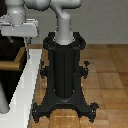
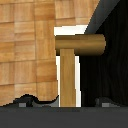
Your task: Open the door by pressing down and pulling on the handle.
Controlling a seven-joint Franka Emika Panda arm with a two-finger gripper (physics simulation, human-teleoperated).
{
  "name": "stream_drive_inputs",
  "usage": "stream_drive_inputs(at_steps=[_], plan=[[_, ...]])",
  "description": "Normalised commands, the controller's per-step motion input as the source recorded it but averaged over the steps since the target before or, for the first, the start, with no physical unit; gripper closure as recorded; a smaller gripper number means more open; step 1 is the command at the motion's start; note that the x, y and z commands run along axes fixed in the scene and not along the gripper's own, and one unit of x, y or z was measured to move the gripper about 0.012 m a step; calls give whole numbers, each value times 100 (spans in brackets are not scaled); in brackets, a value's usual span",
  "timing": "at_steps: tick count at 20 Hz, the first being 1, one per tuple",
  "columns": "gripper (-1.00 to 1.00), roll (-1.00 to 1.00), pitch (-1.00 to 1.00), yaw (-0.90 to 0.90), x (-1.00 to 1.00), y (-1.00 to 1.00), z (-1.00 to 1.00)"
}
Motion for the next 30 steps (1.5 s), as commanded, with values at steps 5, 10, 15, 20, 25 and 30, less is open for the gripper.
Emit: stream_drive_inputs(at_steps=[5,10,15,20,25,30], plan=[[-100,0,0,-6,0,0,0],[-100,0,0,-3,20,0,0],[-100,0,0,0,60,0,0],[-100,0,0,0,20,-20,0],[-100,0,0,0,0,-20,0],[-100,0,0,0,0,0,-20]])
